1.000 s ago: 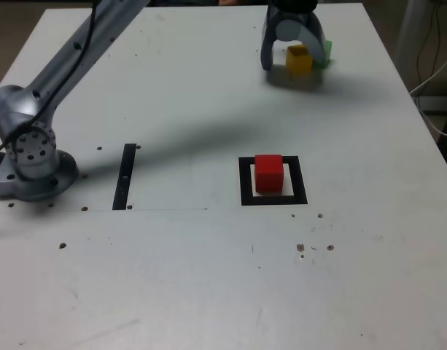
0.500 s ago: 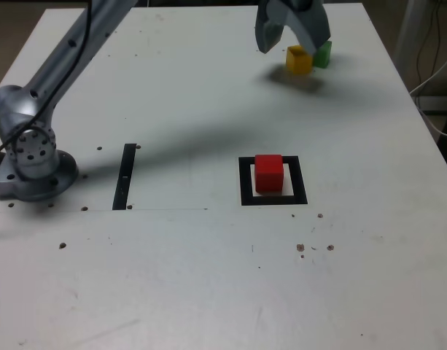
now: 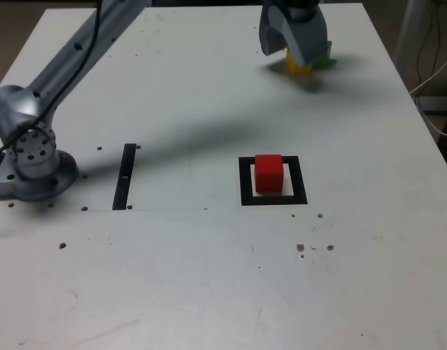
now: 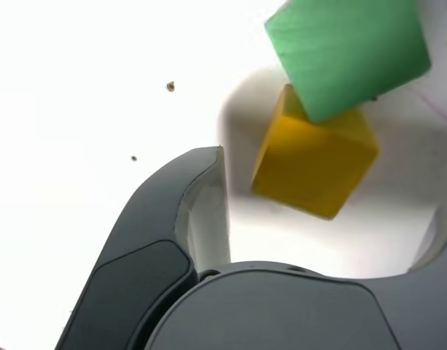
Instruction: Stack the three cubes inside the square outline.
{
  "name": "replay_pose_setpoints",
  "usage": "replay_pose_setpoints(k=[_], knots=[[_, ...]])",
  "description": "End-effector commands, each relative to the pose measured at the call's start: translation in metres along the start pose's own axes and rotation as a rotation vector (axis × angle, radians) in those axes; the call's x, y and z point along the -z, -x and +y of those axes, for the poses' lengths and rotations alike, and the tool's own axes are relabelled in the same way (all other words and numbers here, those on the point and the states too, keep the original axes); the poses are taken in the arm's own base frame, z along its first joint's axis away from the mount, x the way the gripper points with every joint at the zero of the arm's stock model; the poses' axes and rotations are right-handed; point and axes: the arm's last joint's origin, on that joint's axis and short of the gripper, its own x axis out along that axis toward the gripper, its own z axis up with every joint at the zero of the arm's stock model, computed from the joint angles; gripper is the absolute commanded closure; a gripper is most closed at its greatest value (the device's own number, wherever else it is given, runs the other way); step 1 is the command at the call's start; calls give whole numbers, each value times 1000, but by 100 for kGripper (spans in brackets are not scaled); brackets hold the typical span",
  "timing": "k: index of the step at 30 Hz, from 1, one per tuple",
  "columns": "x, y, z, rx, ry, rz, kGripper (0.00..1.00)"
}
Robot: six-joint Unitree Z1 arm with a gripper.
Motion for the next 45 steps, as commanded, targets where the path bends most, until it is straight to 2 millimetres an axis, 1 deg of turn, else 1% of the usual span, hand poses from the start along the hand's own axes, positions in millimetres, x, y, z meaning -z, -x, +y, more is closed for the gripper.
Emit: replay_pose_setpoints(k=[1,6,10,13,20,27,34,37,45], knots=[[-1,-4,0,7,-8,-1,7],[-1,-7,1,10,-5,-6,7],[3,-6,1,1,3,-11,7],[4,-5,1,0,6,-12,9],[6,-8,2,3,5,14,18],[6,-7,4,-14,10,23,30],[6,-10,3,-6,6,21,34],[5,-12,3,0,1,19,37],[2,-15,3,-2,2,-14,53]])
